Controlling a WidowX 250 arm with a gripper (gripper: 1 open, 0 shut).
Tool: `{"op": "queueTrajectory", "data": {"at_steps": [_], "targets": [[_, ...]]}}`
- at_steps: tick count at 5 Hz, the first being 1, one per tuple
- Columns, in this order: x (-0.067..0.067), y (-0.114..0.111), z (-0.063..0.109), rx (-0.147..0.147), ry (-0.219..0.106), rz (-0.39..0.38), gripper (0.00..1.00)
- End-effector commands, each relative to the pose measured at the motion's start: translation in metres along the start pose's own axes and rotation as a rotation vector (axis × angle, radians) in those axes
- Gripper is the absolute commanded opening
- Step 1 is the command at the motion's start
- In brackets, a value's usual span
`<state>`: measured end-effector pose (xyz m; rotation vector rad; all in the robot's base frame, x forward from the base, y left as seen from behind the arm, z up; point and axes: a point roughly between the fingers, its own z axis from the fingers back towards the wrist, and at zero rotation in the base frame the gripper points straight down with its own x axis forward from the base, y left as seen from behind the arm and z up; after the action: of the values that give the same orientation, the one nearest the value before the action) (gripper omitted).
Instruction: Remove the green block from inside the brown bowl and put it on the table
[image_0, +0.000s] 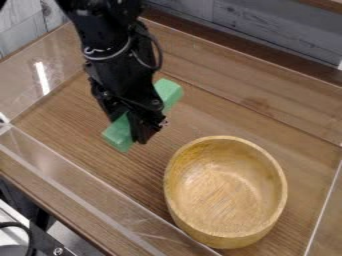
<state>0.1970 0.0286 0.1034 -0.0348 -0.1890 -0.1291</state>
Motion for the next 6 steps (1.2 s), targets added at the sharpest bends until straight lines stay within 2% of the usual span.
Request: {"op": "queueTrajectory", "data": {"at_steps": [1,6], "targets": [[0.008,0.012,-0.004,0.023,-0.022,0.012,0.0],[0.028,0.033,-0.025,0.031,-0.009,0.068,0.0]]}}
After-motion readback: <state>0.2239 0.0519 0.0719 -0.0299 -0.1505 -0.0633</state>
